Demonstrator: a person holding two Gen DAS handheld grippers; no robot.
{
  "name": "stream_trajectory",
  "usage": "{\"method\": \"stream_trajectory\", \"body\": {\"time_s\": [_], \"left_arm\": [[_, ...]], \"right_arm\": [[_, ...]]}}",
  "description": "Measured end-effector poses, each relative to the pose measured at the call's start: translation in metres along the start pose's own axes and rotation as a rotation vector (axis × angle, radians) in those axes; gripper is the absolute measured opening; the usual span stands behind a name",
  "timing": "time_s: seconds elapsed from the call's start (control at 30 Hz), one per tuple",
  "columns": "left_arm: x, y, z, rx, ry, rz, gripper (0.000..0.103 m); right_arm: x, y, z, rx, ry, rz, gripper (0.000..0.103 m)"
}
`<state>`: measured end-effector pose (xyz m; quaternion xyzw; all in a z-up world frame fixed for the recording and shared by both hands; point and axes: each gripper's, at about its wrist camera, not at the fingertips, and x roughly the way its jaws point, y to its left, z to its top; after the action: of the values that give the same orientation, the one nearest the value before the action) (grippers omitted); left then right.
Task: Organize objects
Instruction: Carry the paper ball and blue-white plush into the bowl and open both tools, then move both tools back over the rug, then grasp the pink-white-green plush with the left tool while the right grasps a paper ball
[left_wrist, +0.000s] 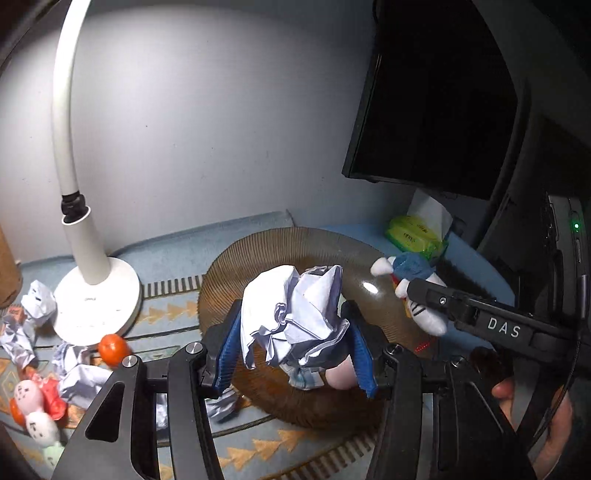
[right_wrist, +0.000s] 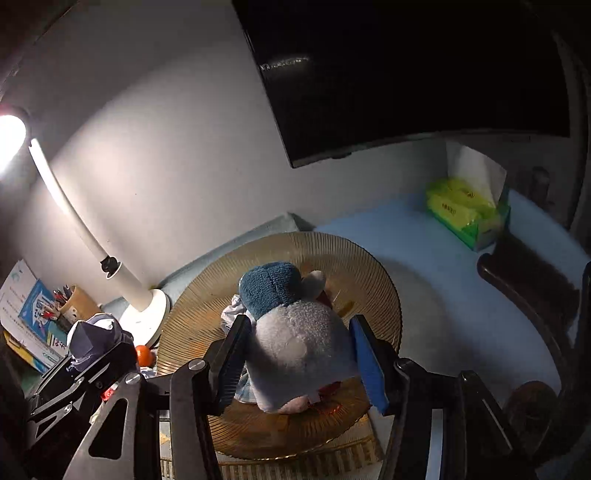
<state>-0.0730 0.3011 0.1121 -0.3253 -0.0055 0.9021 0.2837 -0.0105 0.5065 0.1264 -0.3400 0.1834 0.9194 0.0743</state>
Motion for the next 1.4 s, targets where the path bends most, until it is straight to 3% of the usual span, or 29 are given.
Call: {"method": "stream_trajectory", "body": {"time_s": [0.03,0.07,0.1,0.17,0.37,0.5,0.67,0.7,0.77,0.8,0.97,1.03,1.17,1.23,1.4], "left_arm": [[0.007,-0.003,0.000,0.003,0.013,-0.009,0.052],[0.014,-0.005,0.001,0.006,0.036,-0.003,0.068],[0.018,-0.006,0.000,0.009,0.062,0.020,0.075],[0.015,-0.006,-0.003,0.020,0.050,0.043,0.077],[-0.043,0.012,-0.018,0.031,-0.011,0.062,0.077],[-0.109,0.042,-0.031,-0.022,-0.081,0.110,0.077],[-0.190,0.097,-0.057,-0.100,-0.131,0.210,0.084],[-0.201,0.109,-0.064,-0.123,-0.134,0.225,0.085],[-0.218,0.134,-0.086,-0.178,-0.138,0.272,0.103],[-0.225,0.148,-0.099,-0.210,-0.148,0.293,0.102],[-0.206,0.210,-0.155,-0.335,-0.051,0.388,0.102],[-0.195,0.224,-0.171,-0.360,-0.024,0.382,0.102],[-0.176,0.230,-0.187,-0.379,0.015,0.349,0.102],[-0.171,0.228,-0.186,-0.365,0.050,0.338,0.102],[-0.170,0.227,-0.173,-0.382,0.028,0.253,0.102]], "right_arm": [[0.005,-0.002,-0.001,0.006,0.008,0.005,0.055],[0.010,-0.004,0.000,0.010,0.018,0.003,0.056],[0.014,-0.007,0.002,0.013,0.027,0.001,0.060],[0.014,-0.011,0.001,0.024,0.030,-0.003,0.066],[-0.008,-0.006,-0.013,0.023,0.021,0.054,0.066],[-0.039,0.034,-0.024,-0.056,-0.014,0.135,0.067],[-0.069,0.104,-0.049,-0.167,-0.050,0.297,0.069],[-0.069,0.117,-0.058,-0.181,-0.043,0.329,0.073],[-0.061,0.140,-0.084,-0.204,-0.029,0.365,0.095],[-0.055,0.149,-0.099,-0.215,-0.030,0.376,0.101],[-0.008,0.186,-0.168,-0.343,0.043,0.367,0.098],[0.006,0.191,-0.183,-0.358,0.086,0.377,0.088],[0.014,0.193,-0.191,-0.386,0.089,0.349,0.088],[0.015,0.195,-0.193,-0.398,0.106,0.362,0.088],[0.019,0.200,-0.194,-0.419,0.135,0.366,0.085]]}}
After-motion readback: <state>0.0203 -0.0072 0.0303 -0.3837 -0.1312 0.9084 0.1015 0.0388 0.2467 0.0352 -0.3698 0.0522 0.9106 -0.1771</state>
